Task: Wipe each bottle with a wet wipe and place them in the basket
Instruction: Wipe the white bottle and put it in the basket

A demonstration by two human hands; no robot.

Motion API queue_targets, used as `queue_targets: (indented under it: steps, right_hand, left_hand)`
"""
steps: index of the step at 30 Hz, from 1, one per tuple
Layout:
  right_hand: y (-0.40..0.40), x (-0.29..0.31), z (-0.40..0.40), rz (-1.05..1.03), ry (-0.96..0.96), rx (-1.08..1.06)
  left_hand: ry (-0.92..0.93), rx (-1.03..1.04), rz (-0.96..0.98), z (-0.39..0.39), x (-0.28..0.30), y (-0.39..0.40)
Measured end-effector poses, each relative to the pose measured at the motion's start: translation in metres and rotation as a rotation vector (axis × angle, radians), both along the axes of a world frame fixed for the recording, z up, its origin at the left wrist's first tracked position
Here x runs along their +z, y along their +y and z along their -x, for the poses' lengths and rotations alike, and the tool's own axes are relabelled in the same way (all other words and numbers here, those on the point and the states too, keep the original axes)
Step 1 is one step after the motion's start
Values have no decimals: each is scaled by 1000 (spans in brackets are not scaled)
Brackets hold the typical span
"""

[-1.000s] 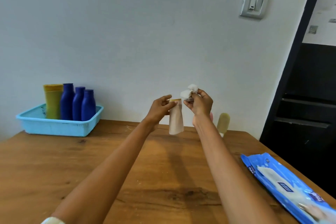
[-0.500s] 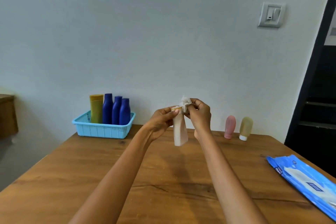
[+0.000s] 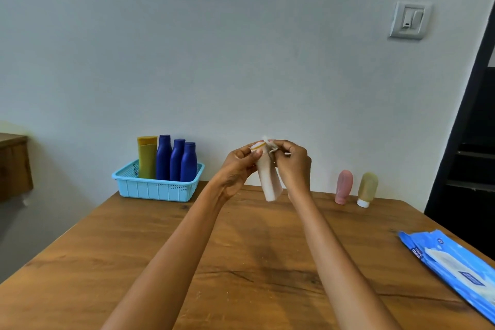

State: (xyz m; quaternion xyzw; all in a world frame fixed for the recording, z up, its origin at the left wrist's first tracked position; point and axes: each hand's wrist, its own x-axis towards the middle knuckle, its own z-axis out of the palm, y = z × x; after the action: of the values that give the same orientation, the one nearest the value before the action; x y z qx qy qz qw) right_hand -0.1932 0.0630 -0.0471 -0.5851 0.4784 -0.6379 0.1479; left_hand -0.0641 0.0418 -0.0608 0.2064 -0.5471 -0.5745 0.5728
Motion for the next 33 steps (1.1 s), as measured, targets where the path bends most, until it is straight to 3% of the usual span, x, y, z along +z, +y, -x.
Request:
queue_targets:
  steps: [5,8,13,16,22,27,33]
  right_hand:
    - [10,4,-20,260,163,24]
    - [8,-4,-17,305,293,30]
    - [1,-12,-7,273,276,-21]
    - [5,-8,-17,364,299,60]
    - [10,-19,-18,454,343,134]
    - [-1,-34,-3,280,327,73]
    - [7,-20,-10,182,201,325]
  left_hand:
    - [129,26,6,-13,11,-1]
    - [152,47,-1,-22,13,1]
    - [115,54,-1,-21,10,0]
    - [78,92,-10,-13,11,1]
    - [202,203,-51,-19,16,3]
    - [182,210,-36,-21,12,3]
    - [143,183,-22,-10,12,3]
